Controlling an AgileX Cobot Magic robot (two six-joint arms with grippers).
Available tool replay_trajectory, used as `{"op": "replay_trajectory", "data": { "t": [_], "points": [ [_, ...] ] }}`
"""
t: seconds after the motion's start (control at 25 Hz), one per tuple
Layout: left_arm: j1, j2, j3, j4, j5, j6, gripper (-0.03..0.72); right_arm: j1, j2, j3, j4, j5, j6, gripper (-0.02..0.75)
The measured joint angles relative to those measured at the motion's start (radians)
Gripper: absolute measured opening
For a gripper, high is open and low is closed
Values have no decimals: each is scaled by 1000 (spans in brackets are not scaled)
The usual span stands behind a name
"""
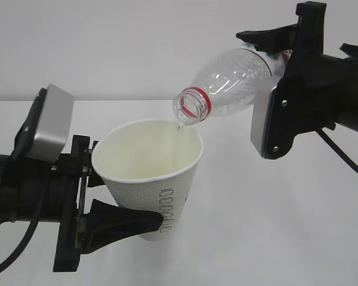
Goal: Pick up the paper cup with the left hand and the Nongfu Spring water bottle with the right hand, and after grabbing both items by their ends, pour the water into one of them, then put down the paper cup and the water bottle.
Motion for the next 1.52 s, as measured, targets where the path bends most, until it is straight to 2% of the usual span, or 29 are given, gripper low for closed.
{"op": "replay_trajectory", "data": {
  "t": [1.52],
  "points": [
    [0,46,0,2,-8,0,498,0,0,0,0,-21,-4,494]
  ]
}}
